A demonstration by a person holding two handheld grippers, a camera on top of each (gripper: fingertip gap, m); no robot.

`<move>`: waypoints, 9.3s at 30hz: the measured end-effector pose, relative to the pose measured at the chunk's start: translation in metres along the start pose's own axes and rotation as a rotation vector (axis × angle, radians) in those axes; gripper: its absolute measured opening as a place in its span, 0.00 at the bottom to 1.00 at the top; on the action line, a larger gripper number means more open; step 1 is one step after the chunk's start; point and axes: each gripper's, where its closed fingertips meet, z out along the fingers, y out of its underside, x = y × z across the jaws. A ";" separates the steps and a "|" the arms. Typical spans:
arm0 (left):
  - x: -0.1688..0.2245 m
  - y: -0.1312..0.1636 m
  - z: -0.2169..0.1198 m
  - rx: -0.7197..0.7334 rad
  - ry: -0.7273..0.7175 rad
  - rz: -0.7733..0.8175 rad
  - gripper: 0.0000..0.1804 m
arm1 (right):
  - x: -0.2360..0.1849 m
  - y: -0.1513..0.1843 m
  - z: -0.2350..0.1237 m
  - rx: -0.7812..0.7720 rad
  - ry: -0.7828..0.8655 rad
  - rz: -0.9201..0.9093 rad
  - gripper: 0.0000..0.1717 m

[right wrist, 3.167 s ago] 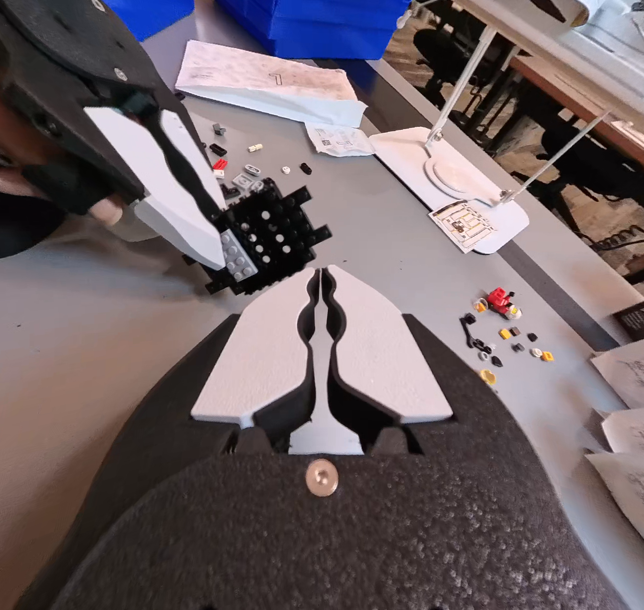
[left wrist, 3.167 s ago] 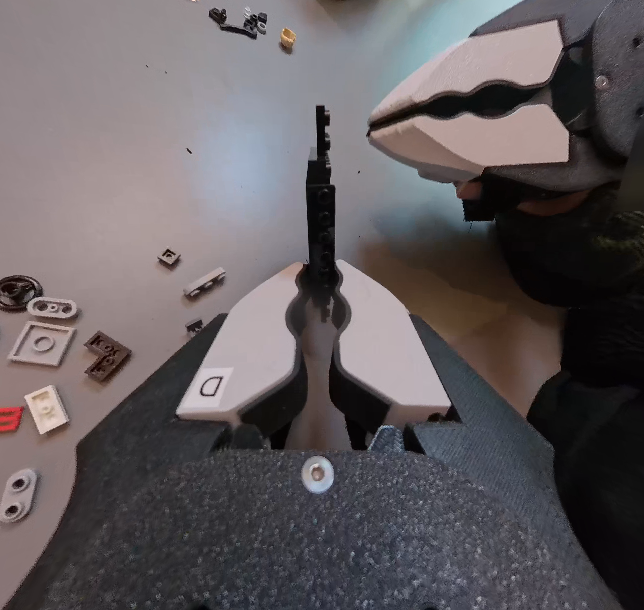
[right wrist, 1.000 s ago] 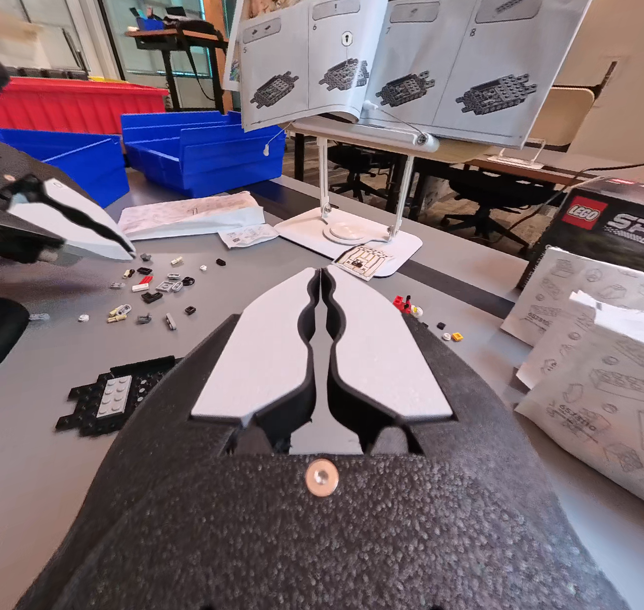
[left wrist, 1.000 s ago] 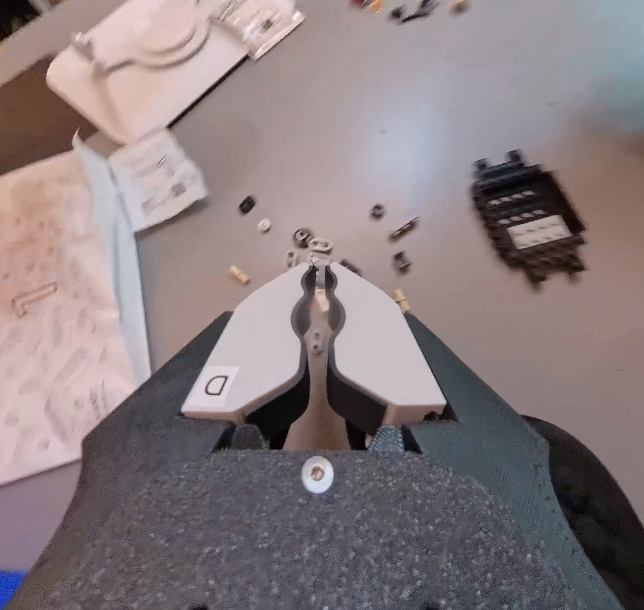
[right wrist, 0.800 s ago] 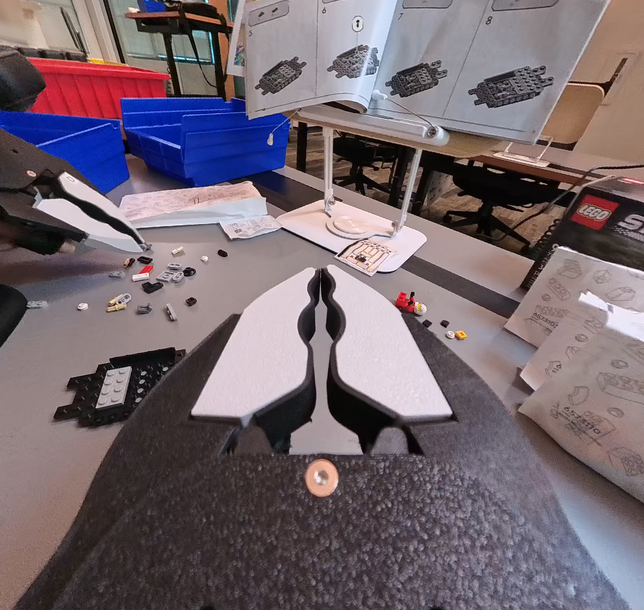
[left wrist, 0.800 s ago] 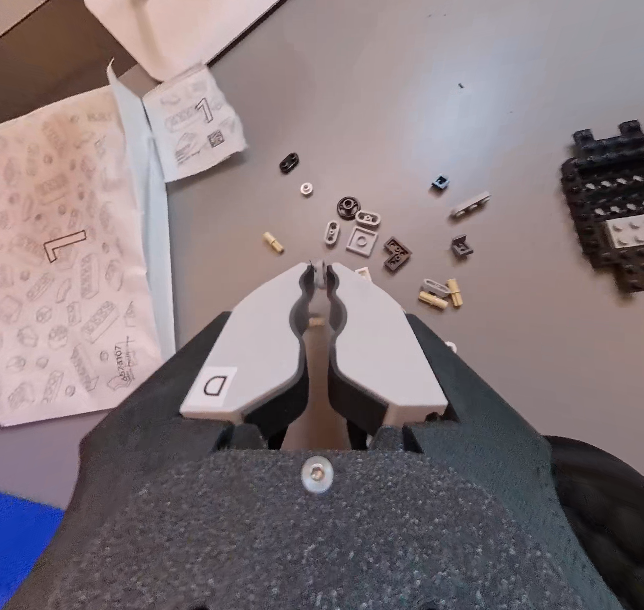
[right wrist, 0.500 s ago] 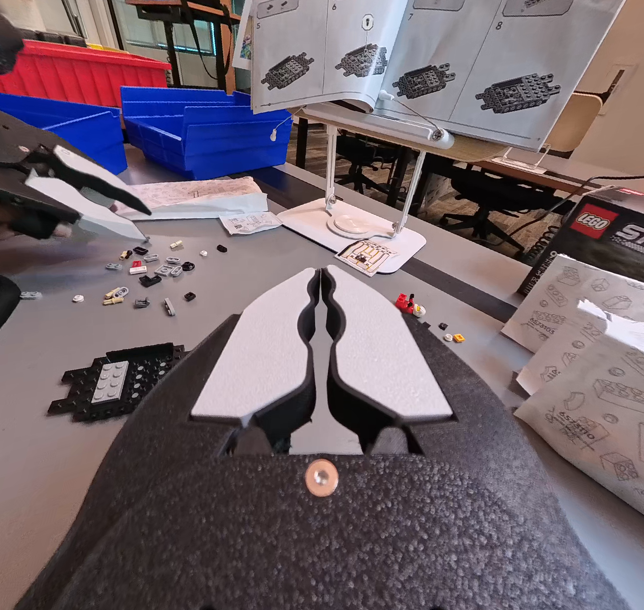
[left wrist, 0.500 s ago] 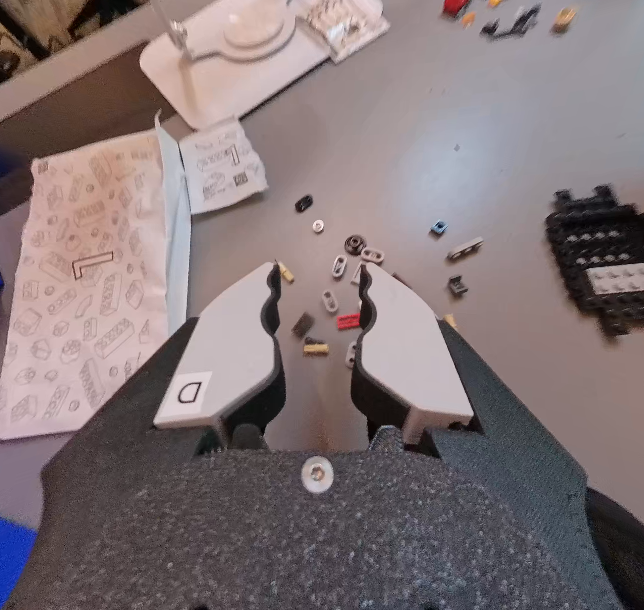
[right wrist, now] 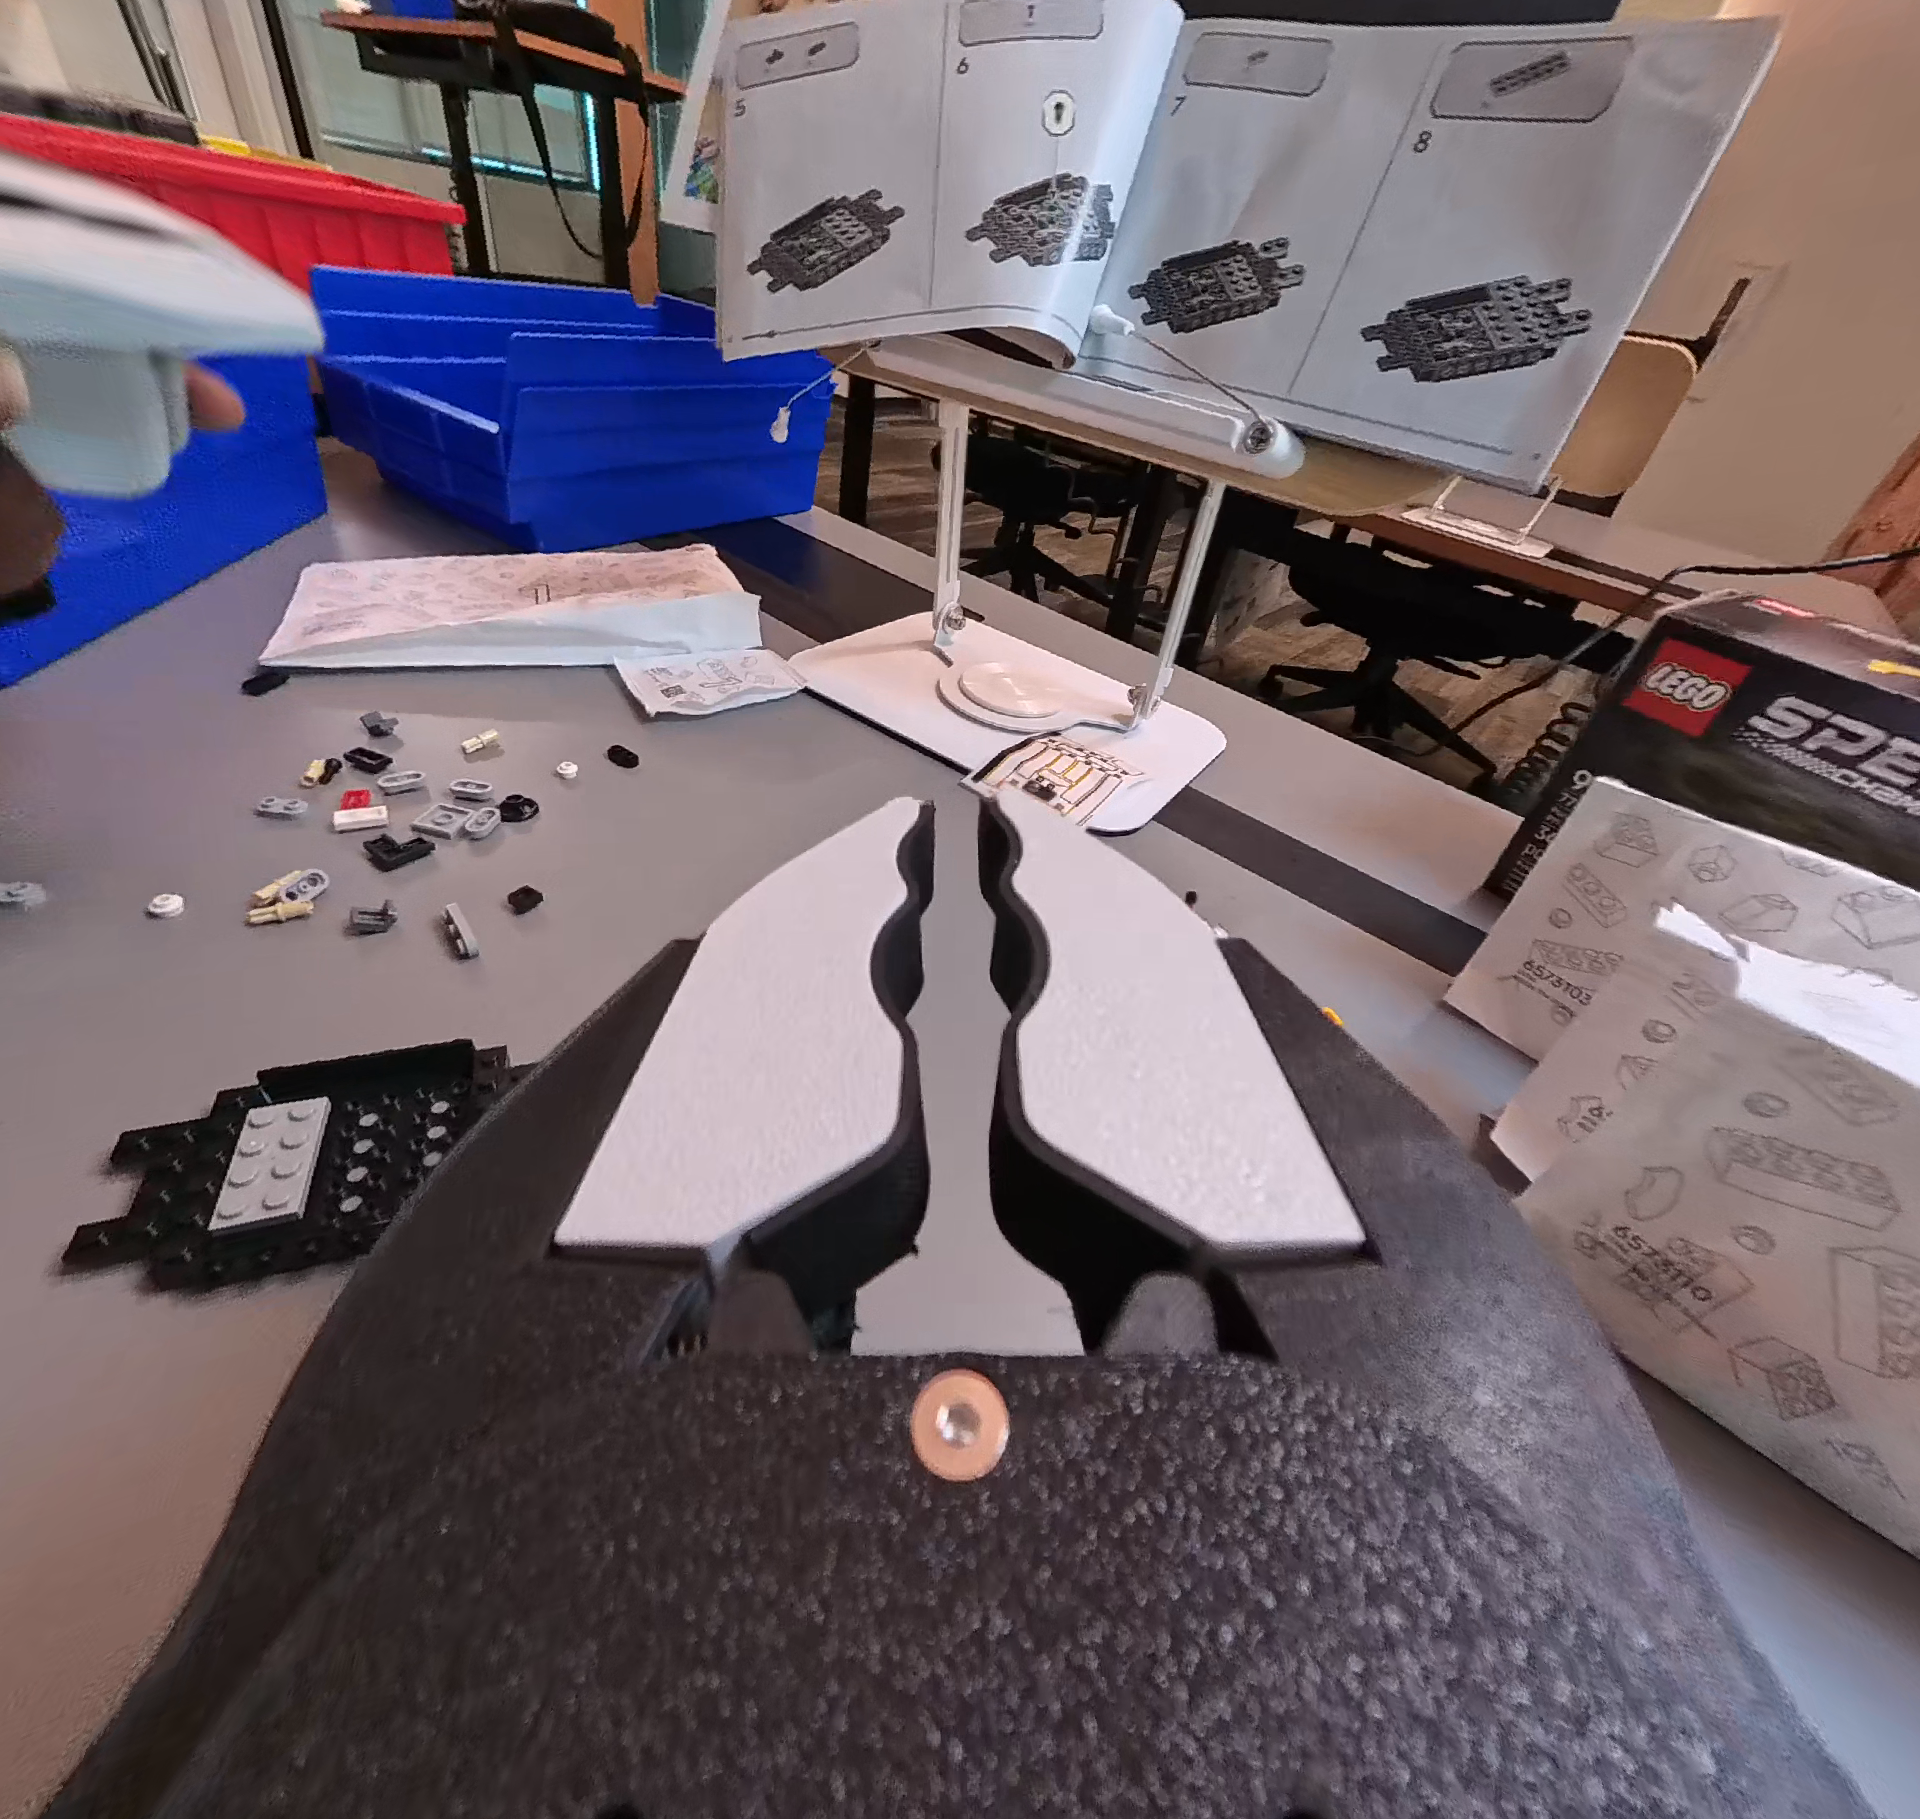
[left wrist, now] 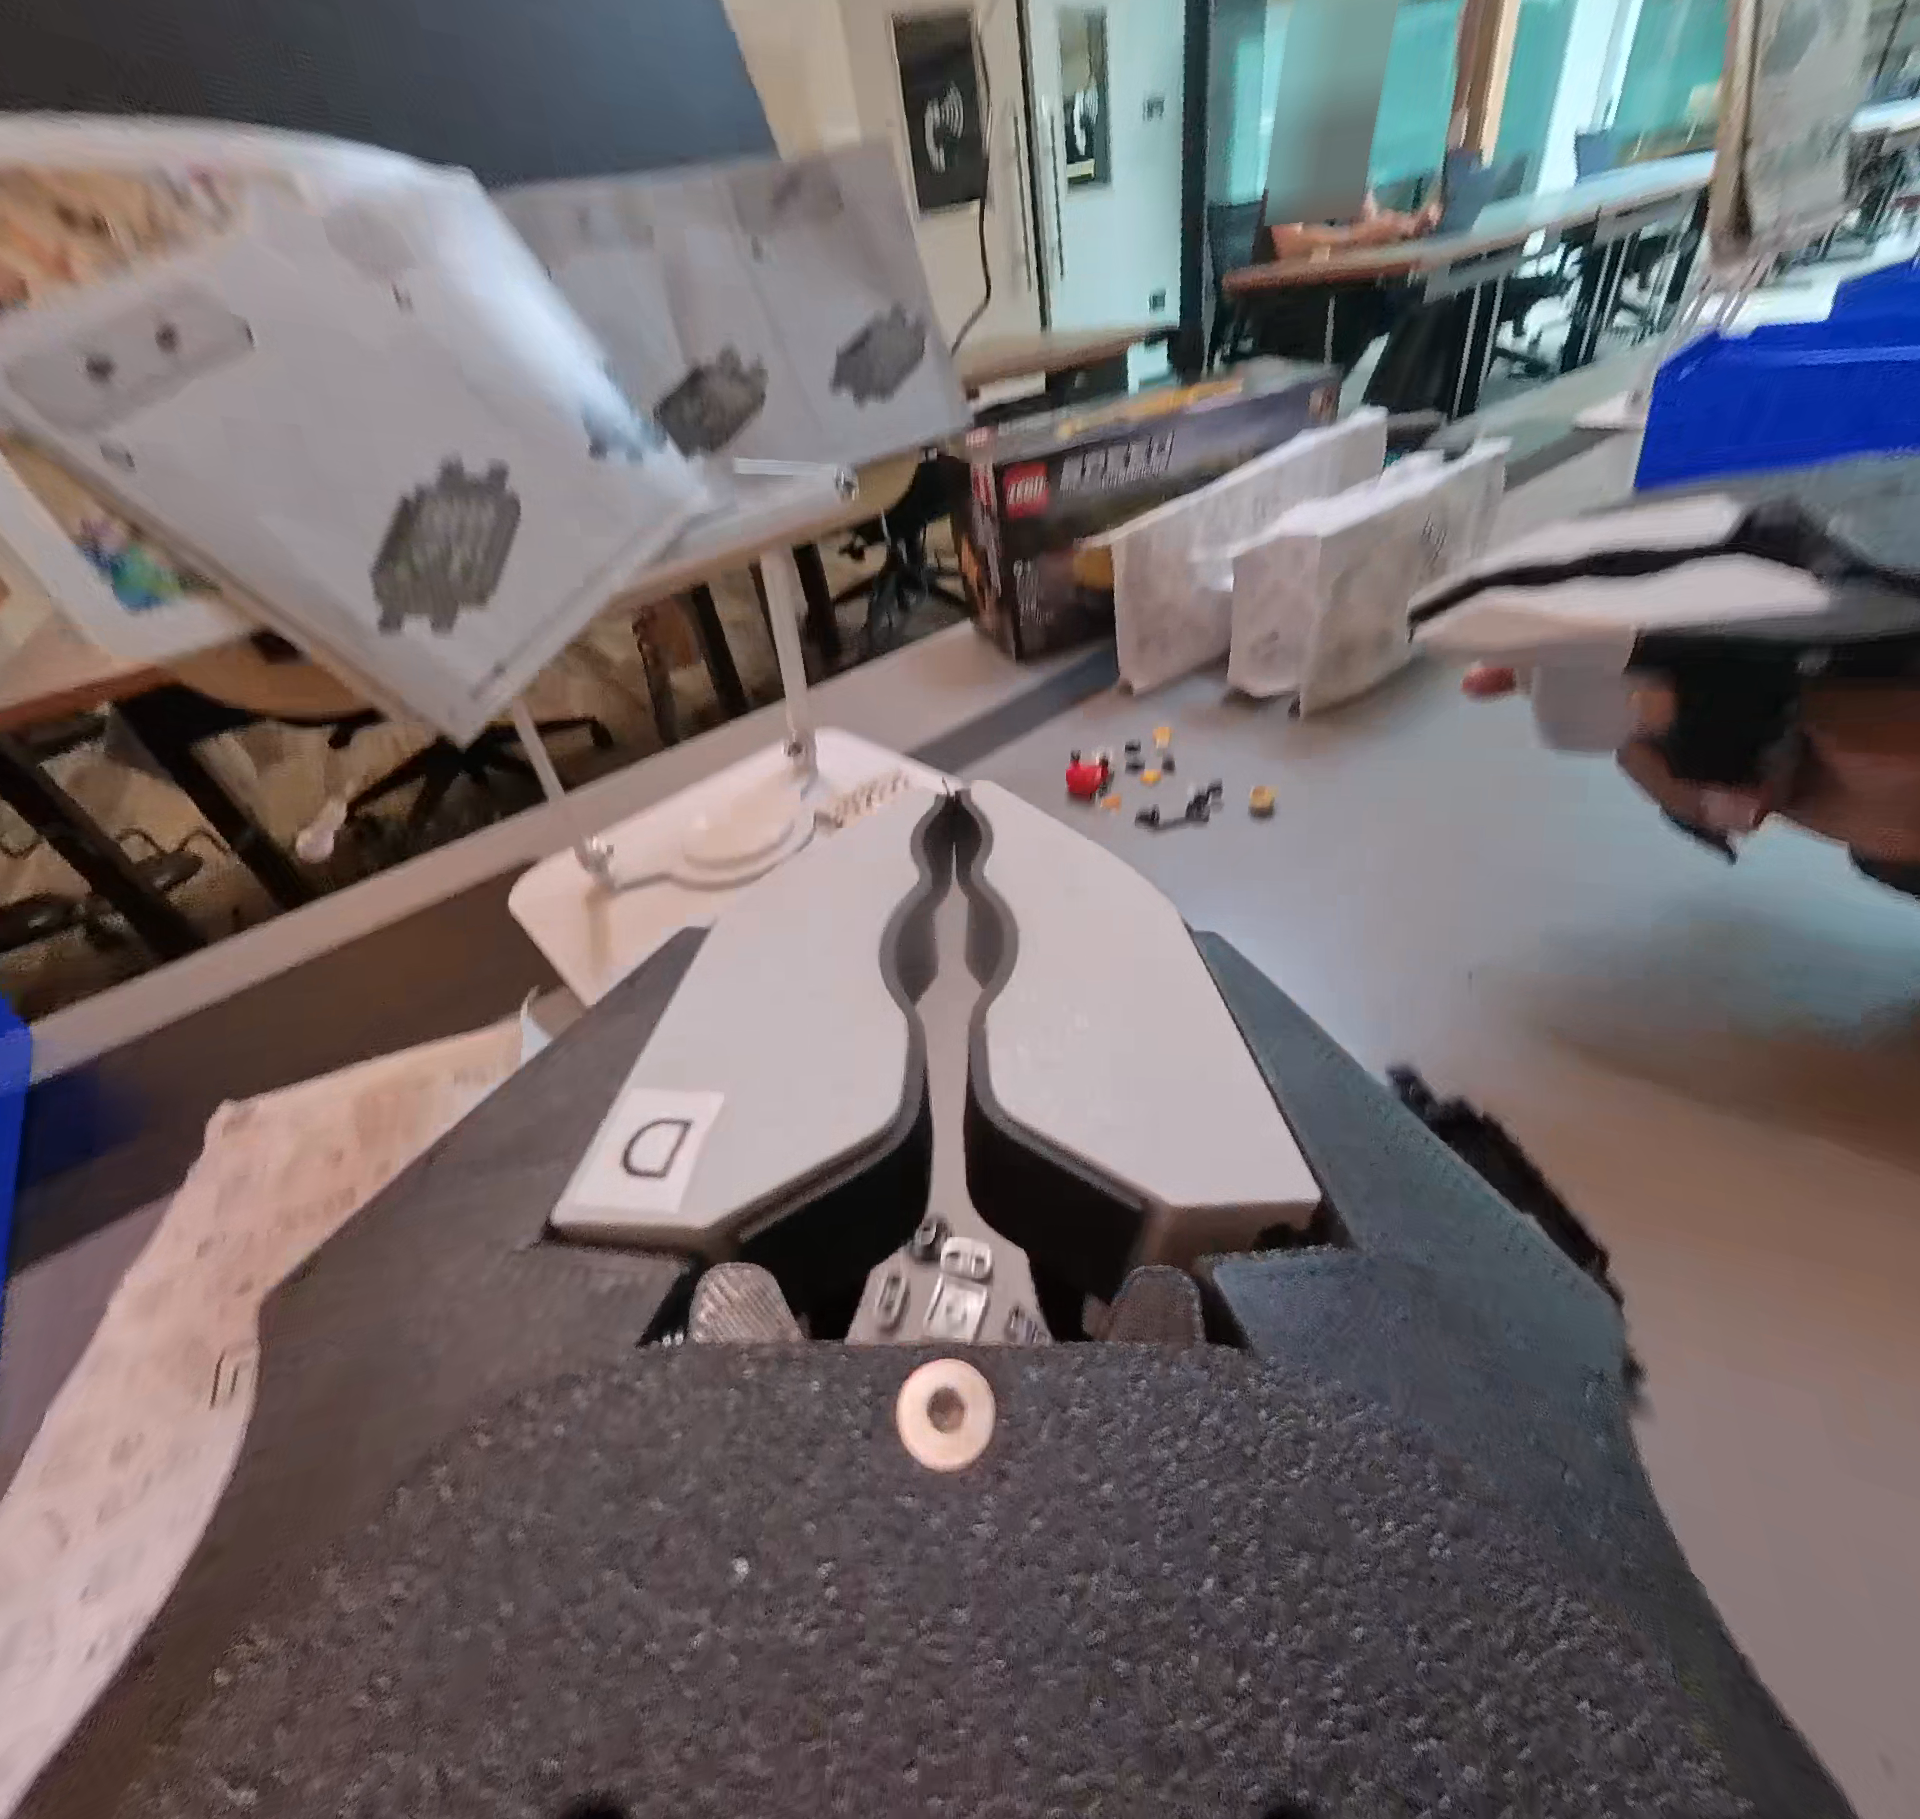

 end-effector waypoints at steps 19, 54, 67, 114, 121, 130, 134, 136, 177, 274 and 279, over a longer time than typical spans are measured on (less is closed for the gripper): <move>0.020 0.028 0.038 -0.025 0.092 -0.059 0.02 | 0.001 0.013 0.006 -0.041 0.005 -0.059 0.03; -0.008 0.011 0.025 0.042 -0.065 -0.089 0.07 | 0.022 -0.001 -0.006 0.044 0.121 -0.004 0.05; -0.009 0.008 0.023 0.058 -0.081 -0.067 0.04 | 0.009 0.008 0.001 0.007 0.080 -0.025 0.04; -0.045 -0.034 0.110 0.000 -0.076 0.080 0.02 | 0.088 -0.067 0.260 -0.168 0.013 -0.684 0.01; -0.085 -0.048 0.211 -0.168 -0.151 0.215 0.00 | 0.108 -0.078 0.255 -0.086 0.145 -0.483 0.01; -0.146 -0.022 0.217 -0.281 -0.277 0.186 0.01 | 0.157 -0.063 0.221 -0.020 0.239 -0.054 0.07; -0.158 -0.018 0.213 -0.286 -0.295 0.157 0.02 | 0.162 -0.049 0.211 -0.008 0.242 0.150 0.10; -0.163 -0.017 0.209 -0.280 -0.302 0.145 0.02 | 0.163 -0.043 0.207 -0.010 0.243 0.226 0.11; -0.201 -0.012 0.124 -0.028 -0.273 -0.170 0.12 | 0.081 -0.118 0.280 0.040 0.236 -0.296 0.15; -0.142 -0.028 0.176 -0.145 -0.061 -0.145 0.00 | 0.087 -0.116 0.280 0.075 0.021 0.110 0.11; -0.123 -0.038 0.176 -0.118 -0.013 -0.123 0.00 | 0.094 -0.118 0.271 0.077 0.046 0.111 0.17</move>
